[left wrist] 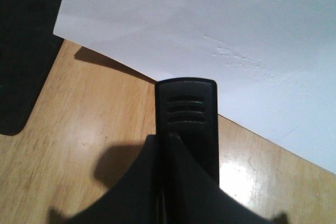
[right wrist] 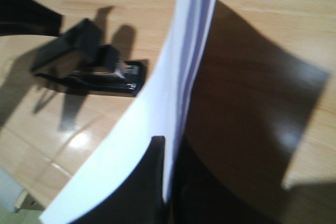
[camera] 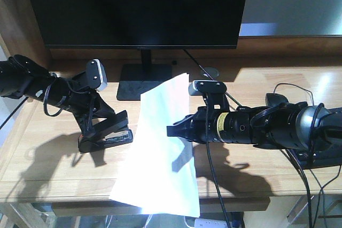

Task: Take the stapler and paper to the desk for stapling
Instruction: 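Lower the white paper flat onto the desk with the right gripper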

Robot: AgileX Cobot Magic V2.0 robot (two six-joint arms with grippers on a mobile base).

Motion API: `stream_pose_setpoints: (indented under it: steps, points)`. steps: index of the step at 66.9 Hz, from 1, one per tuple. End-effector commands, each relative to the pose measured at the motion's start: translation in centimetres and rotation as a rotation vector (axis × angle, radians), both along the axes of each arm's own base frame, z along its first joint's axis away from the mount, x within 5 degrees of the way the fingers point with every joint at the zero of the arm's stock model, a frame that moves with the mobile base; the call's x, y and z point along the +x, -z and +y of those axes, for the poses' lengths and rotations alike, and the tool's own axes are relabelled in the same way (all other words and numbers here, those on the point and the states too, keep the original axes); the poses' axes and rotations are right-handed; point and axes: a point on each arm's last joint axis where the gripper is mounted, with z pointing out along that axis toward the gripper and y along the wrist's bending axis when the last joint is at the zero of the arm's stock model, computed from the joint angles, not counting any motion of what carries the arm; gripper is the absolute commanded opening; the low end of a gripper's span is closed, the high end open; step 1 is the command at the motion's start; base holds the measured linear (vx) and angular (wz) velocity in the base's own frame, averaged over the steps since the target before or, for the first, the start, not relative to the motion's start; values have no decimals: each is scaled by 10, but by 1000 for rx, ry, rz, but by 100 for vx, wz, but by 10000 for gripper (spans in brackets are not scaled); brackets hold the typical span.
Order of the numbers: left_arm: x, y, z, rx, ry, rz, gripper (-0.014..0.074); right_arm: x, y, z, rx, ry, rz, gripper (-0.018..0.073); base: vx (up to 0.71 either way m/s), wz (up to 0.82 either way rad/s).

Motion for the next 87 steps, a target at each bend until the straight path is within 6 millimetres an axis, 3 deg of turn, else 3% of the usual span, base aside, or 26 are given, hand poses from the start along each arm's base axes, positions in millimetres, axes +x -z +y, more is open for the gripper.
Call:
stream_pose_setpoints:
  steps: [1,48,87]
  points:
    - [1,-33,-3,-55,-23,-67,-7,0,-33,6,90,-50,-90,-2,0,0]
    - [1,-33,-3,-55,-23,-67,-7,-7,-57,9,184,-91,-124,-2,0,0]
    - [1,-33,-3,-55,-23,-67,-7,7,-19,7,96,-4,-57,-2,0,0]
